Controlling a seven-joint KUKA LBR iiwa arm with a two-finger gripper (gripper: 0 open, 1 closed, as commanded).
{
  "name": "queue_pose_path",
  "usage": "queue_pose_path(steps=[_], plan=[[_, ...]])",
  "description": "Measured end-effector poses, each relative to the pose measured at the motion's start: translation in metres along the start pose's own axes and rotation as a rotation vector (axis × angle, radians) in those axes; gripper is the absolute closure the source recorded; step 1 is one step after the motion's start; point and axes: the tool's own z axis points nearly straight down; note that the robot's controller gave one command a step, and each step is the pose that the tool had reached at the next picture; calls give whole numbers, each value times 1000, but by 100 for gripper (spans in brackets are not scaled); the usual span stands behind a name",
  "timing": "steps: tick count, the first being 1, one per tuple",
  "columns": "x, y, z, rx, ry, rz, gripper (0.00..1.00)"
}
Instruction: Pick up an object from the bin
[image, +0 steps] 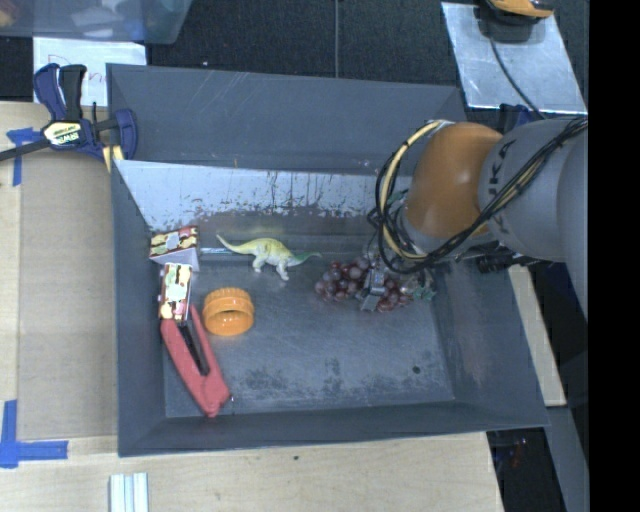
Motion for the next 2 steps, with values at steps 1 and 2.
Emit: queue_pose_path(steps=[1, 2], plan=[[0, 0, -1, 0, -1, -1, 100], [0, 0, -4, 0, -3, -1, 100]])
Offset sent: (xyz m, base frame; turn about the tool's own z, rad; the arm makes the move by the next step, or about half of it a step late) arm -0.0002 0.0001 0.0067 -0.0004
